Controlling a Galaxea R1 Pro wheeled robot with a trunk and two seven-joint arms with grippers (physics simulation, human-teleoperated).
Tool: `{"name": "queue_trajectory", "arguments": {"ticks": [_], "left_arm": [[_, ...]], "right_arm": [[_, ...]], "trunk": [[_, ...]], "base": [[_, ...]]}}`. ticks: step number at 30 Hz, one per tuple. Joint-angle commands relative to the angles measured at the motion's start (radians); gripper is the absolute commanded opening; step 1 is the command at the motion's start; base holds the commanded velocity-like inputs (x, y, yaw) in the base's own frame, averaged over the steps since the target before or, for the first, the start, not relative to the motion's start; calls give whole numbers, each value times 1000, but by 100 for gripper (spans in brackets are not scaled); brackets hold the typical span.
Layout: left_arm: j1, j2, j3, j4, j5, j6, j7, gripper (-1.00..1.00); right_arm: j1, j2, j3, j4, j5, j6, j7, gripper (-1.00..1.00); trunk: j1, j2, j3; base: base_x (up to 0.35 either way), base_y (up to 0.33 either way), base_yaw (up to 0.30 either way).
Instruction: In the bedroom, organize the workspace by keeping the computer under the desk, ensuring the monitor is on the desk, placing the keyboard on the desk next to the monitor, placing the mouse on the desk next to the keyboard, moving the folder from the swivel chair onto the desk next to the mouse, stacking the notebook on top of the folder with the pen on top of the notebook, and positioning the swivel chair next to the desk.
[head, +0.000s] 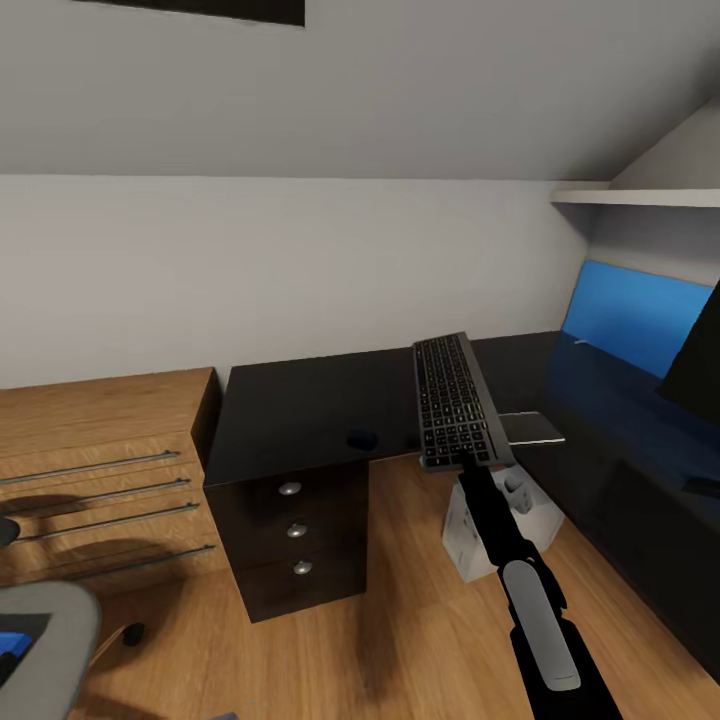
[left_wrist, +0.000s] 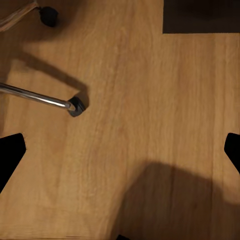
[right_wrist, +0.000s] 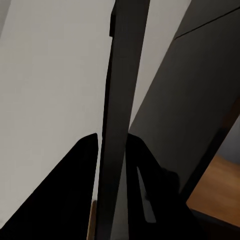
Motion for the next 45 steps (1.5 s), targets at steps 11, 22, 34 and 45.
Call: {"name": "queue_trajectory", "arguments": {"ticks": [11,22,34,45], "left_arm": [[-1,-5,-13,19,24,-21,4,100],[-1,-9,-20,57,23,-20,1,100],[-1,-21,-17,98,22,-21,-64,100],[-1,-50,-17,140,18,-22,-70,100]], "right_arm": [[1,5,-3,5,23,5,13,-100],[7,6,0,14,25,3,16,-100],[11,8,5,17,27,-22,15,-100],[11,7,8,18,27,-50,14,-100]], "trunk": [[0,-1,-1],[0,-1,-1],[0,-1,4],[0,-1,13]], "base": [[0,0,0],[0,0,0],[0,-151,99],[-33,-309,180]]}}
